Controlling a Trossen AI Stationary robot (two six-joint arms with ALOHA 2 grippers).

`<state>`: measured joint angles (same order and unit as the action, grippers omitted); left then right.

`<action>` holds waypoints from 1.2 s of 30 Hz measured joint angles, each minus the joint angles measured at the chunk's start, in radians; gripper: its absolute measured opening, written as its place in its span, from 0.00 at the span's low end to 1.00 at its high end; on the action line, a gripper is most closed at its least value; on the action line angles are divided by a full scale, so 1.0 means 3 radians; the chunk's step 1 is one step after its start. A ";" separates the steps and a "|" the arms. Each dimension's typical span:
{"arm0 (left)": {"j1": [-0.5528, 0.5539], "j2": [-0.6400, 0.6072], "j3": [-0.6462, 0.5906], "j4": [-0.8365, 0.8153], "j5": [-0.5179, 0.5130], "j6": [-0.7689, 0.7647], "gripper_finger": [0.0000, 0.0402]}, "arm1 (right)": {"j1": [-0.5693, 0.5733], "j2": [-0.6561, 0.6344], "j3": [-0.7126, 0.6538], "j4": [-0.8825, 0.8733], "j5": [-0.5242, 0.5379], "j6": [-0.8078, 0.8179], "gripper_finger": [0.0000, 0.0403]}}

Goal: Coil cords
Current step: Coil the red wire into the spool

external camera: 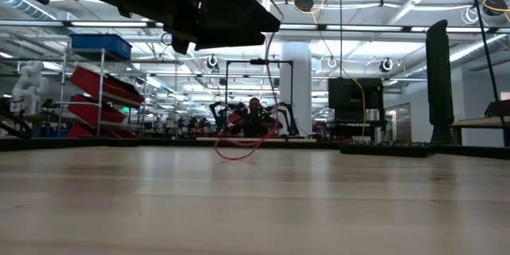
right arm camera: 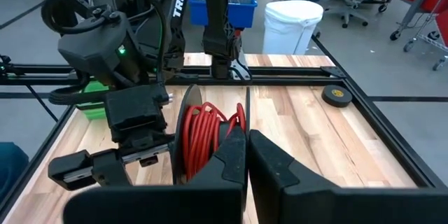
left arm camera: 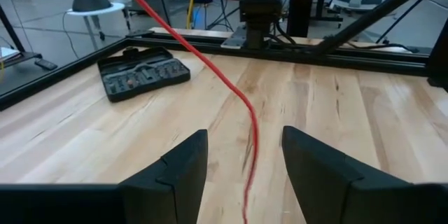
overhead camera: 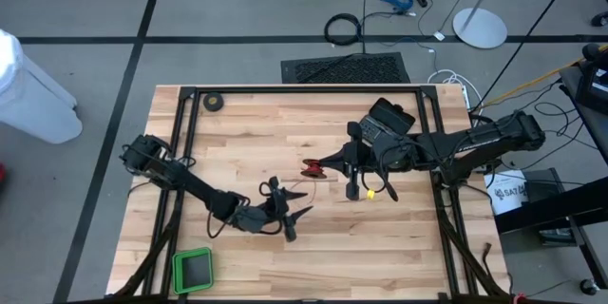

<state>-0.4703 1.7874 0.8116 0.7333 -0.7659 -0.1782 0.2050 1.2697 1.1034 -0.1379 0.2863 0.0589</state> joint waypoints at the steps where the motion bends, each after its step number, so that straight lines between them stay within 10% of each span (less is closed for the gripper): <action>1: -0.0007 0.0000 0.0000 0.0000 -0.0004 0.0000 0.48 | -0.0001 0.0000 0.0000 0.0000 0.0000 0.0000 0.00; 21: -0.0005 0.0000 -0.0001 -0.0026 0.0000 -0.0089 0.46 | -0.0001 0.0000 0.0000 0.0000 0.0001 0.0000 0.00; 36: -0.0005 -0.0001 -0.0001 -0.0036 0.0136 -0.0089 0.10 | 0.0000 0.0000 0.0000 0.0000 0.0000 0.0001 0.00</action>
<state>-0.4717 1.7870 0.8112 0.7224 -0.7252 -0.2050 0.2049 1.2697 1.1034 -0.1379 0.2864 0.0593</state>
